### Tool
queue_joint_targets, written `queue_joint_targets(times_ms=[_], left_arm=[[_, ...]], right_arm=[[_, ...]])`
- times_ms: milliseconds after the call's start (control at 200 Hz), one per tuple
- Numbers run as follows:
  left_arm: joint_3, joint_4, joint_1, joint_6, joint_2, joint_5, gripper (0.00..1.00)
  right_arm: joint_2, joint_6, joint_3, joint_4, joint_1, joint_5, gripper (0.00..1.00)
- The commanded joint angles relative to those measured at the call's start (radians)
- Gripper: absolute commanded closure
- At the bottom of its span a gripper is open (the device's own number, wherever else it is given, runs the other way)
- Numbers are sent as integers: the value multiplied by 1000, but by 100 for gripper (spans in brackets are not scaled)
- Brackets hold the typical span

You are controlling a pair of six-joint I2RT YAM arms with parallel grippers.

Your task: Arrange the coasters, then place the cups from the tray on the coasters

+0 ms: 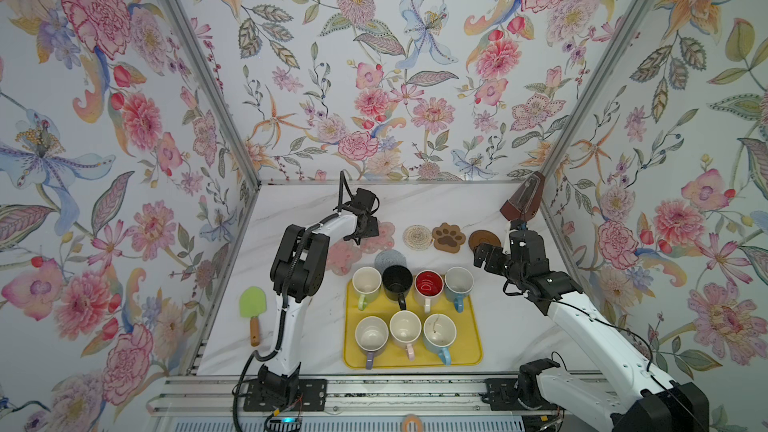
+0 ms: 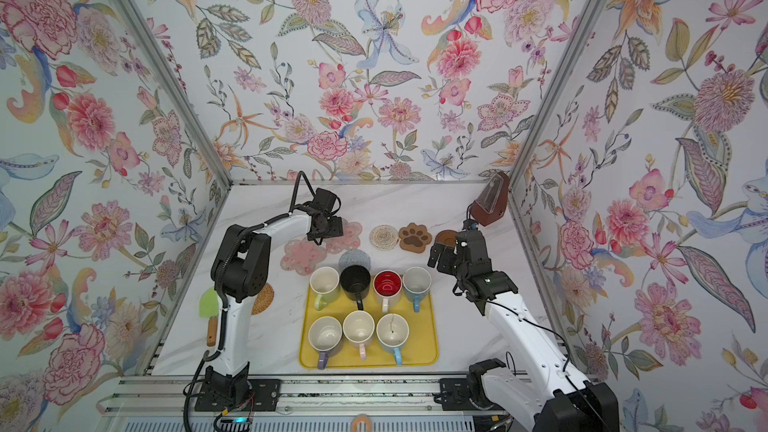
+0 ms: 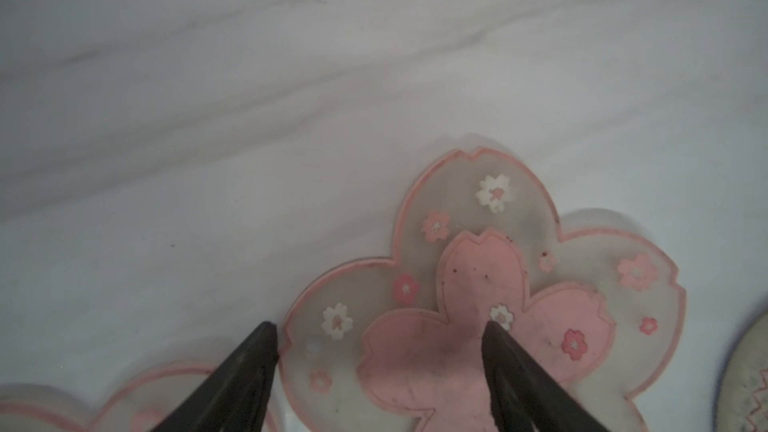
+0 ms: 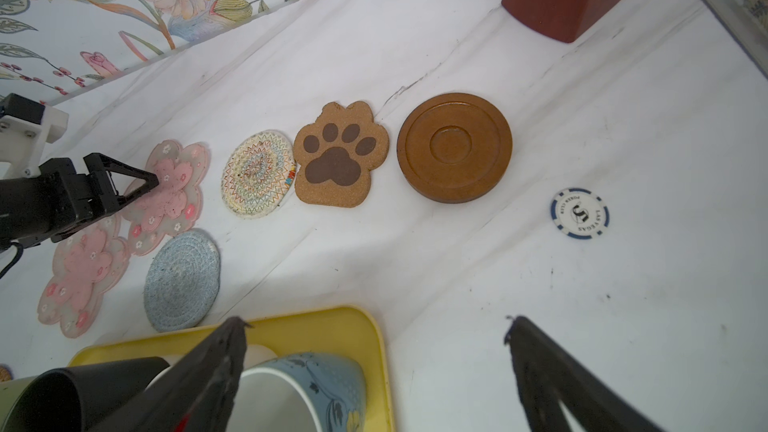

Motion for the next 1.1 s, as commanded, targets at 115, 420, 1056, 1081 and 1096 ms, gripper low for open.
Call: queue_joint_targets(times_ms=[115, 420, 1056, 1081, 1096], left_arm=[[29, -4, -5, -17, 31, 31, 22], [23, -15, -19, -14, 24, 27, 22], [-24, -5, -59, -21, -25, 35, 22], [-28, -4, -59, -22, -30, 34, 22], [-29, -6, -59, -22, -35, 30, 22]], right_arm=[[2, 13, 16, -13, 11, 9, 1], [2, 12, 13, -10, 11, 10, 1], [6, 19, 2, 6, 14, 4, 1], [8, 19, 2, 8, 15, 4, 1], [8, 20, 2, 8, 14, 3, 1]])
